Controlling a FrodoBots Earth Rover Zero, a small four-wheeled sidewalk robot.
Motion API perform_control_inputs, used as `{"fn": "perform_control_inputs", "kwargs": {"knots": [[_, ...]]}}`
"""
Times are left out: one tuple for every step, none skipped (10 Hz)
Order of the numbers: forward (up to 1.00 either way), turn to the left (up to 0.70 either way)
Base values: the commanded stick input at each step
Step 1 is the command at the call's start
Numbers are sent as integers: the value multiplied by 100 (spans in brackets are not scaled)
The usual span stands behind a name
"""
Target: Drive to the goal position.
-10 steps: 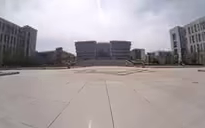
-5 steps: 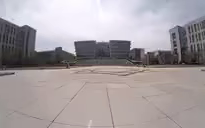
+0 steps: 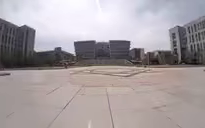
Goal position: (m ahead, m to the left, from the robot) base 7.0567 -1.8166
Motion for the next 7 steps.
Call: {"fn": "perform_control_inputs", "kwargs": {"knots": [[100,0],[100,0],[100,0],[100,0],[100,0],[100,0],[100,0]]}}
